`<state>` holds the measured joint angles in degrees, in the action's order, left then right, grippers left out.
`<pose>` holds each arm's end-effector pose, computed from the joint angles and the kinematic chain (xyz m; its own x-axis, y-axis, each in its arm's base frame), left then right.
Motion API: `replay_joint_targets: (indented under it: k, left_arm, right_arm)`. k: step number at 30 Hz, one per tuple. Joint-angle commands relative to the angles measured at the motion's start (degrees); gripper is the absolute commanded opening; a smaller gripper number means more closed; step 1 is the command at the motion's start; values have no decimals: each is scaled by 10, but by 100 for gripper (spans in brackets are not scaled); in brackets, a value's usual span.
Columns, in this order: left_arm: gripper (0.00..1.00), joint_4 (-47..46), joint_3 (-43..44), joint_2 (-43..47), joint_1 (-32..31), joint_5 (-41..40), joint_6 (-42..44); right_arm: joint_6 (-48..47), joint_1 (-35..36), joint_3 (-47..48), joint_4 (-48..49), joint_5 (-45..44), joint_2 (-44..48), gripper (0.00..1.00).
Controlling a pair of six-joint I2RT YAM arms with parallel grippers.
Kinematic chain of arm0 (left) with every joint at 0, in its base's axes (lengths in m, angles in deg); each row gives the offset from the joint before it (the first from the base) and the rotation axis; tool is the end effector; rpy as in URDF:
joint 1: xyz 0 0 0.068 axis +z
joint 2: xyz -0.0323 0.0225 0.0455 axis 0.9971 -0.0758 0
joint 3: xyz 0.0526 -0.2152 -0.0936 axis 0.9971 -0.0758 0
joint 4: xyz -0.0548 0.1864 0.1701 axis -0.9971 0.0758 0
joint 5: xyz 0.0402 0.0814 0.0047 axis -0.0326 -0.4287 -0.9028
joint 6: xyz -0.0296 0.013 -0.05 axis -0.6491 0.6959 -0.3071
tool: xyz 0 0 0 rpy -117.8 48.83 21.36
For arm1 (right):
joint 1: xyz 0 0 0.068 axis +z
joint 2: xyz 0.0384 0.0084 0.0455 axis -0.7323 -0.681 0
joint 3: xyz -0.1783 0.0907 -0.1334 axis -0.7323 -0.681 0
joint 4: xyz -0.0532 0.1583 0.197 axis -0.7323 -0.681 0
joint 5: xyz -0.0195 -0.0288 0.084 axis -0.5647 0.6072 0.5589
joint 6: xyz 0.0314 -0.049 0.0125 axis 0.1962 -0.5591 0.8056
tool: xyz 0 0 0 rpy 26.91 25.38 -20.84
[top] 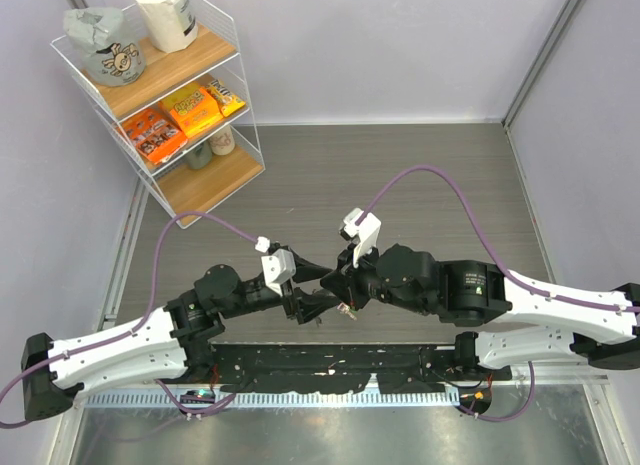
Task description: Put the keys on the keyring
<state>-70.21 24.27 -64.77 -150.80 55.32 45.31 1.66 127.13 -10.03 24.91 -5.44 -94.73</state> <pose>0.0811 -0.1947 0.2840 -0.1521 -0.1115 -0.9821 0.9588 0.2247 -0.1740 0.0551 0.2311 0.3621 -0.4471 -0.1572 -0.8806 -0.7596 0.5866 0.2810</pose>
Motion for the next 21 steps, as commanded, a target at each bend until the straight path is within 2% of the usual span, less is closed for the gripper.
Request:
replay_joint_targets:
  k: [1, 4, 7, 10, 18, 19, 21]
  left_arm:
    - [58, -48, 20, -4, -4, 2, 19]
    - [39, -58, 19, -4, -5, 12, 21]
    - [26, -65, 17, -5, -7, 18, 22]
    - [0, -67, 16, -3, -6, 17, 22]
    - [0, -70, 10, 5, -8, 22, 25]
    - [0, -72, 10, 7, -8, 21, 26]
    - [0, -71, 9, 12, -8, 23, 26]
  right_arm:
    - [12, 9, 32, 42, -16, 6, 6]
    - [13, 11, 32, 45, -16, 9, 5]
    - [14, 12, 34, 46, -17, 10, 6]
    - [15, 13, 36, 45, -18, 9, 5]
    - [18, 16, 38, 41, -21, 13, 5]
    - [17, 16, 36, 38, -22, 16, 6]
    - [18, 16, 31, 36, -26, 24, 15]
